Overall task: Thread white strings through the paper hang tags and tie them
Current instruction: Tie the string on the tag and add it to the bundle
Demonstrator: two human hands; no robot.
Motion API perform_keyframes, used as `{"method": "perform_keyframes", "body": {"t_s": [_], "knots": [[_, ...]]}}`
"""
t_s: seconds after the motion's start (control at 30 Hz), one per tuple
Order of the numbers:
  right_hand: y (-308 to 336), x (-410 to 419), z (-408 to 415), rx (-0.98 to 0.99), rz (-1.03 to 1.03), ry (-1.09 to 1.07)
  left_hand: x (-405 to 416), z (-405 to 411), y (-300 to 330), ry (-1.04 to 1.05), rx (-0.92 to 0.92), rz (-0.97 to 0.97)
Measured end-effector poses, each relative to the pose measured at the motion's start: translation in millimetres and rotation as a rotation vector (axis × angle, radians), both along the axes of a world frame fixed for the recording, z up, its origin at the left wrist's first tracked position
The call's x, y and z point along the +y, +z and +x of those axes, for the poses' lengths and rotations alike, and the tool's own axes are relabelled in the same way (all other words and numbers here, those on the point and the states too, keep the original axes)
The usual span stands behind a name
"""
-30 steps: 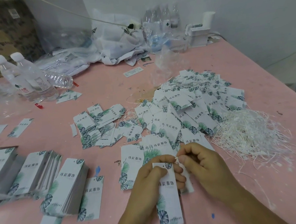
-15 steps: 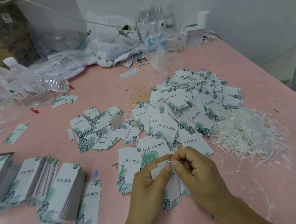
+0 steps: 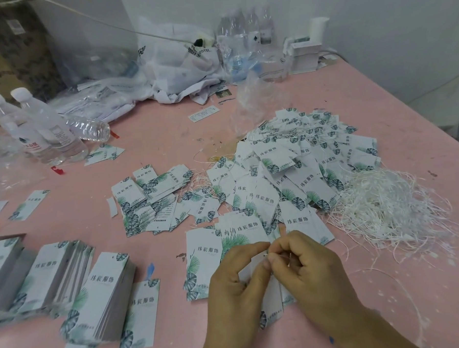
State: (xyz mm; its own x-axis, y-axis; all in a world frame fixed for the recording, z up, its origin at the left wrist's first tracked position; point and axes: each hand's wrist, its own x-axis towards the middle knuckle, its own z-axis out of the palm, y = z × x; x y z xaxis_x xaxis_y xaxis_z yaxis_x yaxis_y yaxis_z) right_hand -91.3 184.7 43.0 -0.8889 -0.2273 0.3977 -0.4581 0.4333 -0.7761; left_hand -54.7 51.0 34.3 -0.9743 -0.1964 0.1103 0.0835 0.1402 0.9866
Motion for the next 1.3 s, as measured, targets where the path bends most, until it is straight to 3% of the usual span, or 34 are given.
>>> {"method": "perform_keyframes", "body": {"t_s": [0.2, 0.53, 0.77, 0.9, 1.07, 1.3], "knots": [[0, 0, 2, -0.113, -0.087, 0.020, -4, -2, 1, -0.084, 0.000, -0.007], [-1, 7, -11, -0.512, -0.360, 0.185, -5, -2, 3, -0.114, -0.127, 0.201], [-3, 8, -13, -0.554, -0.321, 0.182, 0, 1, -2, -0.045, -0.097, 0.067], [0, 10, -16, -0.569, -0.347, 0.182, -7, -1, 1, -0.083, -0.130, 0.228], [-1, 14, -21, -0.811, -0.583, 0.280, -10, -6, 10, -0.137, -0.247, 0.753], [-5, 12, -22, -0.959, -0.704, 0.386, -5, -6, 13, -0.113, -0.248, 0.757]]}}
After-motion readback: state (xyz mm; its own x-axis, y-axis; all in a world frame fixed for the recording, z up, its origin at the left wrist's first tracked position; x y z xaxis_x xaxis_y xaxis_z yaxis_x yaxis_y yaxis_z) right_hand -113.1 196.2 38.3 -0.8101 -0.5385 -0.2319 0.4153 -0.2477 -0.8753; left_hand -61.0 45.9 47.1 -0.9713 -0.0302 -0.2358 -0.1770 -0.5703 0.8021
